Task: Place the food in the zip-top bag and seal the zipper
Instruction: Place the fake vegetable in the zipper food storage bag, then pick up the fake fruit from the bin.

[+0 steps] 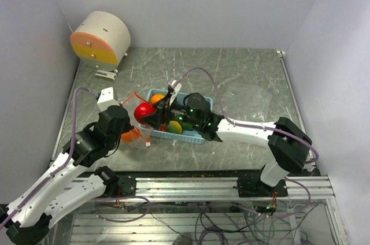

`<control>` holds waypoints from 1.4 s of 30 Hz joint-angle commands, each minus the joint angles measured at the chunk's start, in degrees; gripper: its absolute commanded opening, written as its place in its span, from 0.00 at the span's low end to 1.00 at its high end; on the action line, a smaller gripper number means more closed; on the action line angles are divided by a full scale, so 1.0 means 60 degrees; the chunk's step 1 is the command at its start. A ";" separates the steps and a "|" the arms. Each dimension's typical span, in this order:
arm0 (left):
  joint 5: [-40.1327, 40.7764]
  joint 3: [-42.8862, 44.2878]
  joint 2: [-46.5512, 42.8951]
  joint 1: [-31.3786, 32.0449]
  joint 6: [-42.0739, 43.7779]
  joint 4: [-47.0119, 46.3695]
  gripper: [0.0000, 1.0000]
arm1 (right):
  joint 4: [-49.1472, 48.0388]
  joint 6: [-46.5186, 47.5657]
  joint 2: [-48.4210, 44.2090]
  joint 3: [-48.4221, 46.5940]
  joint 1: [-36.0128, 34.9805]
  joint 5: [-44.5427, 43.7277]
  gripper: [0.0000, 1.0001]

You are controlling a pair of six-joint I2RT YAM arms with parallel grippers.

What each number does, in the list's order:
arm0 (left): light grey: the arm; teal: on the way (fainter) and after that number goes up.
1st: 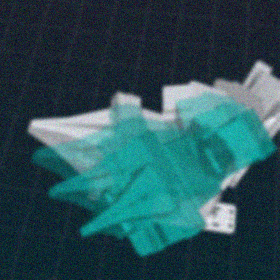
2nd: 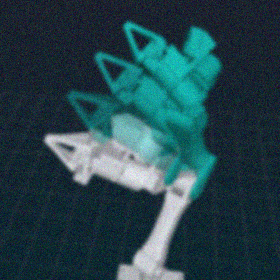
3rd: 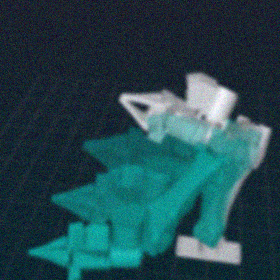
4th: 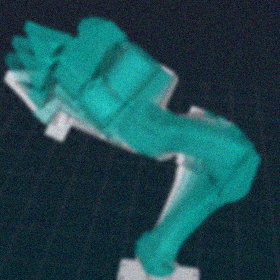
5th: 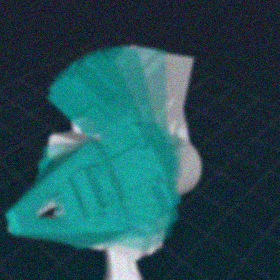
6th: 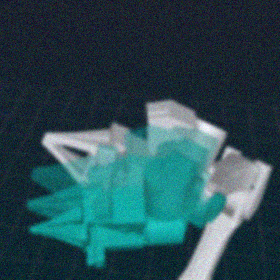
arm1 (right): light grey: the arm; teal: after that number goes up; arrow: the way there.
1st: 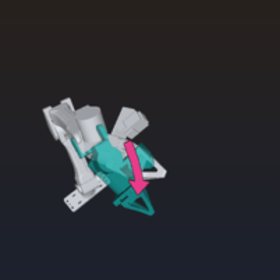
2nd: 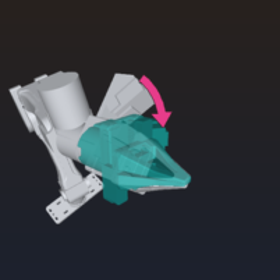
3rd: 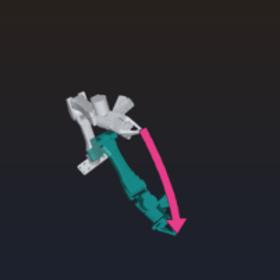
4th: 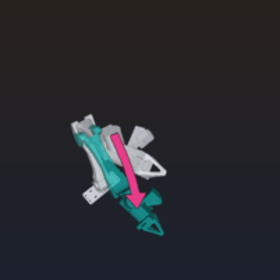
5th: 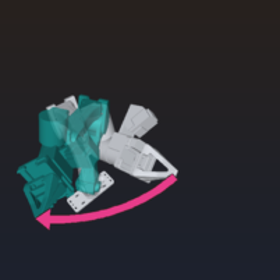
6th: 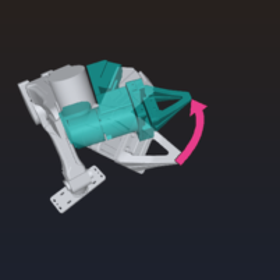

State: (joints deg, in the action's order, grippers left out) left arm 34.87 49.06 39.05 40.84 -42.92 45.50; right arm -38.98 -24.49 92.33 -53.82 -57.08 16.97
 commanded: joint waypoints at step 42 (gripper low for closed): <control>0.2161 0.0536 -0.2031 -0.0017 -0.0833 0.1192 0.07 | 0.3607 0.2483 0.2615 -0.2996 0.0011 -0.6582 0.96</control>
State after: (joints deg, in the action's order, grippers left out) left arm 46.02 50.98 28.10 40.84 -47.48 53.28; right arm -20.27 -12.51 102.61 -66.70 -57.01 -23.77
